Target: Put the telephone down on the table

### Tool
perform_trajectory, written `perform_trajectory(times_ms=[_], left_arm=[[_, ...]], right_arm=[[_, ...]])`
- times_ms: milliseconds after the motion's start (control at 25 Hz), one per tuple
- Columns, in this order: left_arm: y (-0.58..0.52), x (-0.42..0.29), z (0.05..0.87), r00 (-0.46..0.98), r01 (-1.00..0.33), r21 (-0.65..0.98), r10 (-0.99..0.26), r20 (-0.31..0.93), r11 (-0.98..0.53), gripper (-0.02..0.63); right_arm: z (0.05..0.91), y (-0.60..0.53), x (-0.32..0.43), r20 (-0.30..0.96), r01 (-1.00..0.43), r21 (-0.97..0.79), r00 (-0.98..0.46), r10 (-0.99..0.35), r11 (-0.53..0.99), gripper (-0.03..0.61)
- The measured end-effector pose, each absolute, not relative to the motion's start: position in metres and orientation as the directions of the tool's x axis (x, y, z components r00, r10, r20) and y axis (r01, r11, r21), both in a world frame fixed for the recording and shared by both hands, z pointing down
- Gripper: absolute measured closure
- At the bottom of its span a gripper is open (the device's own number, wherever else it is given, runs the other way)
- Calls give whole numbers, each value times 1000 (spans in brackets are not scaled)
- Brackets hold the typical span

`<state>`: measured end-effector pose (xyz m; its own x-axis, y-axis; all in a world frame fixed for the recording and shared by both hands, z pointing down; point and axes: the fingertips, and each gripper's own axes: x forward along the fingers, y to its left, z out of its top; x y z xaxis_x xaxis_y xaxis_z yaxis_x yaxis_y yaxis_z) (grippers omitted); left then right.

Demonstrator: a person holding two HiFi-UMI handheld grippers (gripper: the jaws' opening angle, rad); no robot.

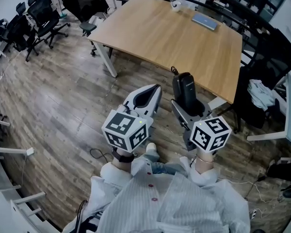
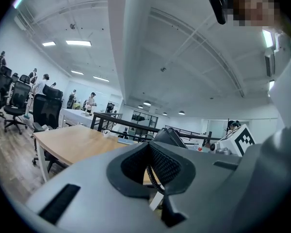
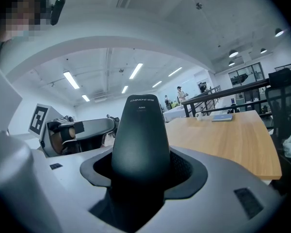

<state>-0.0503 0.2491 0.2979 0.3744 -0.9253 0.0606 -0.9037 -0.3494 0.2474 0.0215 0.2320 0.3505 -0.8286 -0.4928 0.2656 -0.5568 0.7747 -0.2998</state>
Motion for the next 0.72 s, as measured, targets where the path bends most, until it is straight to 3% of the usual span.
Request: perform_trajectory(times_ms=[720], left_arm=[[210, -94, 312, 396, -893, 270, -914, 90, -361, 604]], right_arm=[[355, 190, -7, 295, -605, -311, -794, -531, 733, 290]])
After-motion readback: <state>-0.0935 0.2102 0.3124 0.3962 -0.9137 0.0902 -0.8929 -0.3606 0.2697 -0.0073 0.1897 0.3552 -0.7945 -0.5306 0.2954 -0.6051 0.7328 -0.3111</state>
